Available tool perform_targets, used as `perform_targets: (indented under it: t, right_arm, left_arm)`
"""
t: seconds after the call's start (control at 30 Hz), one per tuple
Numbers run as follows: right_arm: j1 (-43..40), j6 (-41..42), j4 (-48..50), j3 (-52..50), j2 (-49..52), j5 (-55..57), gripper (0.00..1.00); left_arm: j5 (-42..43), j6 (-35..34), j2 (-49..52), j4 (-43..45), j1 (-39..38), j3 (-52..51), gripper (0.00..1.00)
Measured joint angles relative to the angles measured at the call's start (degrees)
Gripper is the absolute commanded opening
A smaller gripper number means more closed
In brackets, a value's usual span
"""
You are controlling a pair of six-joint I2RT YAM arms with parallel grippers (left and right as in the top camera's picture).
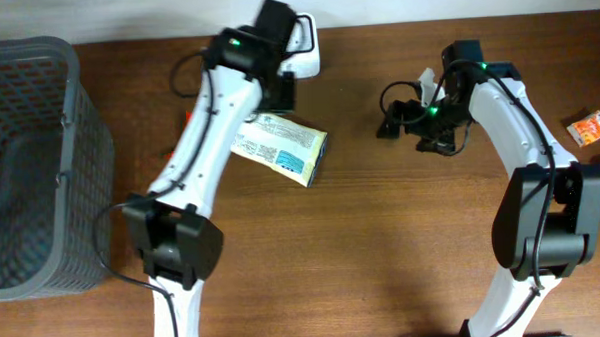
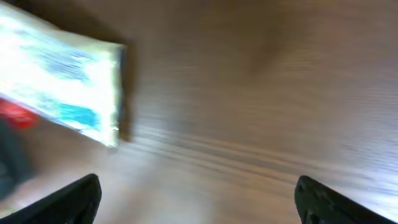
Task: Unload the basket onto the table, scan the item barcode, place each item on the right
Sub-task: 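Lower the wet-wipe pack to the table centre with the left gripper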
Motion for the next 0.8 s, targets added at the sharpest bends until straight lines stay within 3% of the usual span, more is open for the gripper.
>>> perform_targets:
  t: [0.1,0.2,0.3,0.47,0.8]
  right_arm:
    - [1.8,0.1,4.7,0.0,0.1,-6.1,0.98]
    - [8.8,3.6,9.2,0.0,0.6,-5.5,0.98]
    - [13.9,8.8,10.0,0.0,1.6,0.3,0.98]
    - [13.8,10.5,9.3,0.0,1.6,3.6,0.98]
    - [13.8,10.5,8.4,0.0,1.6,9.0,0.98]
  left_arm:
    - [-4.3,0.2,0.0,0.0,6.9,-0.5,0.07]
    - [-4.1,0.1,1.4,2.6,10.9,-2.3,0.06]
    - [-2.6,0.1,7.0,4.4,10.6,-2.6,0.04]
    - [-2.3,0.1,14.0,3.7,10.3,-3.1,0.0]
    - [4.1,0.1,14.8,-0.7,6.8,-3.2,0.0]
